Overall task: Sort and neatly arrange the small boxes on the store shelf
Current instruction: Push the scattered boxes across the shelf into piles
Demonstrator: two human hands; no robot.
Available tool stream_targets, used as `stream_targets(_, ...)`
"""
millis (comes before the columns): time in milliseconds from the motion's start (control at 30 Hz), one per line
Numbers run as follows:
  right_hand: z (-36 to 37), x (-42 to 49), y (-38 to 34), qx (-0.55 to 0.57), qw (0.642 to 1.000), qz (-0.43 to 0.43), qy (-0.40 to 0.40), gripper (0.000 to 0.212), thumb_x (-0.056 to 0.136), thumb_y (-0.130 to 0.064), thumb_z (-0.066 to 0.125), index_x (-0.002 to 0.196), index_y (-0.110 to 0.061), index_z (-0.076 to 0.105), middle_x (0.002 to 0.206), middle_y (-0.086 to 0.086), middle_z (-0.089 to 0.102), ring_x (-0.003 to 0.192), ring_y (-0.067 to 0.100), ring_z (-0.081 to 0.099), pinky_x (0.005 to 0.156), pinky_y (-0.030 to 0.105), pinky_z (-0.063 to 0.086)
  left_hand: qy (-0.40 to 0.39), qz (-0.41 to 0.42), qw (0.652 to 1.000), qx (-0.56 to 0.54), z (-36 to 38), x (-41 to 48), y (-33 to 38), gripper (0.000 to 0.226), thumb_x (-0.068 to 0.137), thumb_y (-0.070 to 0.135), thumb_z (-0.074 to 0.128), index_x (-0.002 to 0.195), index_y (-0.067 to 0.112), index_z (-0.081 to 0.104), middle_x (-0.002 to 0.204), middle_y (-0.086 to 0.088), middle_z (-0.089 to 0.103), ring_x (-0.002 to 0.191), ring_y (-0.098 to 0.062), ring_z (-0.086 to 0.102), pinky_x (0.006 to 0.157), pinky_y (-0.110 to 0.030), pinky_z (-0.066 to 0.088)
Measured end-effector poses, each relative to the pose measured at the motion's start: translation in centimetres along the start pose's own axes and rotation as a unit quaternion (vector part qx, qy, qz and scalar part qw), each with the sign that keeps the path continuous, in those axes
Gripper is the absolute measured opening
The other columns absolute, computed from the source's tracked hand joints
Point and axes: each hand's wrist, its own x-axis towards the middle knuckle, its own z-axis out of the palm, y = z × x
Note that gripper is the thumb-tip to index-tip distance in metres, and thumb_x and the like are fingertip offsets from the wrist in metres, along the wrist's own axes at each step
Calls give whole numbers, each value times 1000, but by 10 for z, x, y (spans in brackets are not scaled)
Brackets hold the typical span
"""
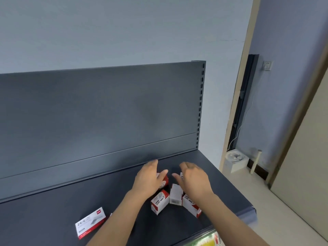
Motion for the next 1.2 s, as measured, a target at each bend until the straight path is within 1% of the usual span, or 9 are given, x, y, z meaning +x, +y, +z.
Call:
stream_targets(100, -4, 10, -19, -18, 998, -32, 56, 48, 65, -38, 81, 98, -5, 71, 98, 10, 74, 94, 24, 70, 80, 34, 55, 100, 29, 992, 77, -25, -6, -2, 66, 97, 47, 31, 148, 9, 13, 157, -7, 14, 146, -18, 9, 118, -30, 5)
stream_targets(167, -2, 17, -36, -20, 995, -63, 79, 49, 75, -35, 73, 108, -1, 67, 109, 15, 70, 104, 28, 66, 88, 41, 51, 132, 25, 983, 121, -41, -17, -8, 69, 97, 49, 25, 148, 8, 6, 158, -8, 2, 146, -18, -1, 116, -29, -5)
stream_targets(300, 2, 19, -78, -15, 994, -106, 35, 75, 97, -45, 7, 115, 4, 61, 116, 19, 65, 111, 33, 62, 89, 47, 50, 168, -25, 974, 149, -70, -52, -39, 71, 96, 49, 22, 147, 4, 3, 158, -12, 0, 146, -20, -3, 114, -30, -11)
stream_targets(500, 17, 6, -161, 44, 984, -170, 28, 65, 86, -40, 27, 118, 8, 57, 121, 25, 61, 114, 38, 58, 93, 51, 45, 176, -106, 966, 159, -106, -103, -102, 69, 98, 44, 27, 147, 3, 1, 158, -12, -3, 146, -20, -6, 114, -29, -12)
stream_targets(700, 33, -10, -263, 66, 975, -212, 0, 84, 96, -49, 2, 115, 9, 58, 116, 24, 64, 110, 37, 61, 90, 51, 48, 179, -145, 960, 162, -141, -157, -181, 70, 98, 44, 29, 147, 2, 3, 157, -13, 0, 146, -21, -4, 109, -31, -19)
stream_targets(767, 39, -16, -307, 85, 972, -219, -10, 75, 97, -47, 11, 117, 8, 58, 116, 23, 64, 110, 36, 61, 91, 50, 49, 173, -156, 958, 168, -157, -178, -216, 70, 98, 44, 29, 147, 2, 3, 157, -13, 0, 146, -21, -3, 109, -30, -18)
stream_targets(867, 53, -28, -376, 133, 964, -229, 5, 52, 92, -33, 50, 129, 5, 48, 128, 21, 57, 123, 34, 52, 102, 46, 44, 162, -181, 954, 176, -186, -210, -274, 70, 98, 45, 28, 147, 4, 1, 158, -12, 0, 146, -21, -3, 113, -28, -12)
stream_targets(1033, 66, -42, -479, 135, 954, -260, -62, 59, 98, -39, 34, 145, -7, 22, 151, 8, 31, 141, 20, 26, 115, 28, 21, 164, -237, 947, 143, -229, -254, -364, 69, 97, 44, 34, 148, 6, 7, 157, -8, 12, 146, -21, 7, 119, -29, 7)
stream_targets(1200, 79, -39, -537, 124, 955, -241, -124, 58, 99, -40, 30, 146, -9, 19, 152, 7, 29, 140, 19, 26, 113, 27, 22, 114, -283, 940, 154, -243, -276, -416, 58, 95, 41, 40, 140, 5, 32, 147, -11, 37, 136, -25, 33, 112, -33, 32)
